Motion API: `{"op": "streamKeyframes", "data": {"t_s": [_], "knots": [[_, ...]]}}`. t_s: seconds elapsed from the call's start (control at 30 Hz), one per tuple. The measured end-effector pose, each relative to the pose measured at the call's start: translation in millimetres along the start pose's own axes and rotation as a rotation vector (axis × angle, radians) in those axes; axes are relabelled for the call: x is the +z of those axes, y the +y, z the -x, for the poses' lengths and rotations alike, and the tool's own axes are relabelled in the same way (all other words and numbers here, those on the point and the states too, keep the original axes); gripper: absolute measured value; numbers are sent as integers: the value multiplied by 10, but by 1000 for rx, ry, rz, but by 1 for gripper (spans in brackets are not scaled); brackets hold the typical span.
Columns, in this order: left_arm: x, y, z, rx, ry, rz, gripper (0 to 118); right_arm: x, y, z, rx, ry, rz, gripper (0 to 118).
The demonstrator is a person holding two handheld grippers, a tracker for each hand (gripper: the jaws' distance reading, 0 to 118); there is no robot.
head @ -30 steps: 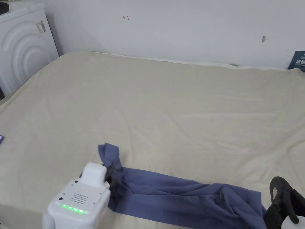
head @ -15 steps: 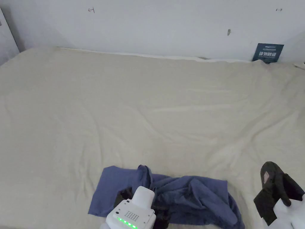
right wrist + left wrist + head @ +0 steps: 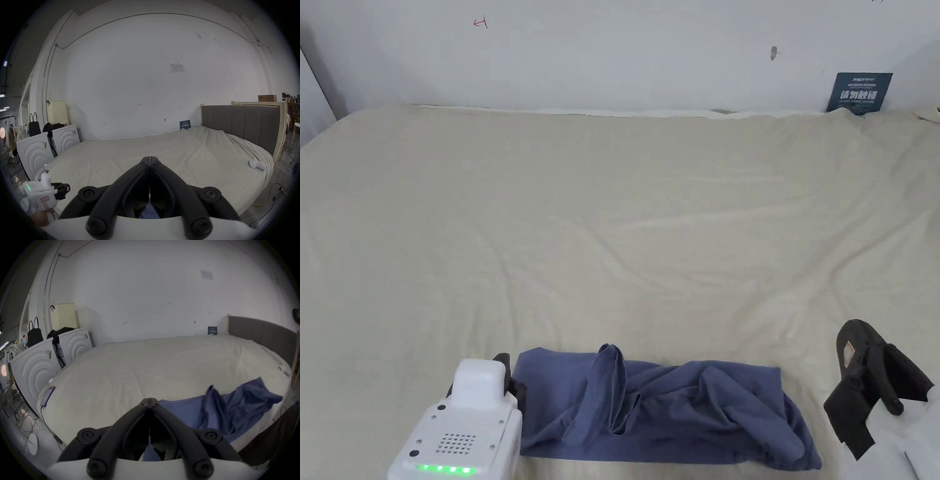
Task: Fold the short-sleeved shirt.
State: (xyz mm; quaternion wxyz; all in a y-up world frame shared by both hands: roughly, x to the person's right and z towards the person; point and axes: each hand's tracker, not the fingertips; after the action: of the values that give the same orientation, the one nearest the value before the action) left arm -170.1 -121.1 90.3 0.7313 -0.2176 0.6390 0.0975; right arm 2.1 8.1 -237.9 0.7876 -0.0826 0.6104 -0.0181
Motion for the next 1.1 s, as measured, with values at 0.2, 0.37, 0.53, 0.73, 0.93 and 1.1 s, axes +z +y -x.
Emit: {"op": "streamKeyframes", "data": {"t_s": [0.2,0.37,0.53,0.73,0.93,1.1], "knots": [[-416,-191,-532,-175,-27,84,0,33,0,-13,-8,-3,-1,0],[-510,-561,-1110,-276,-29,84,0,45,-18,-58,16,-22,9,0],[-287,-570,-1760,-340,-136,-2,0,51,-54,-116,22,-37,25,0],[15,-393,-1996,-214,-629,-18,0,-1,-127,-76,26,-34,52,0],[823,229,-963,59,-325,-260,0,19,-91,99,43,14,18,0],[1246,399,-28,177,-9,-486,0,93,-126,396,219,-10,-100,0]]}}
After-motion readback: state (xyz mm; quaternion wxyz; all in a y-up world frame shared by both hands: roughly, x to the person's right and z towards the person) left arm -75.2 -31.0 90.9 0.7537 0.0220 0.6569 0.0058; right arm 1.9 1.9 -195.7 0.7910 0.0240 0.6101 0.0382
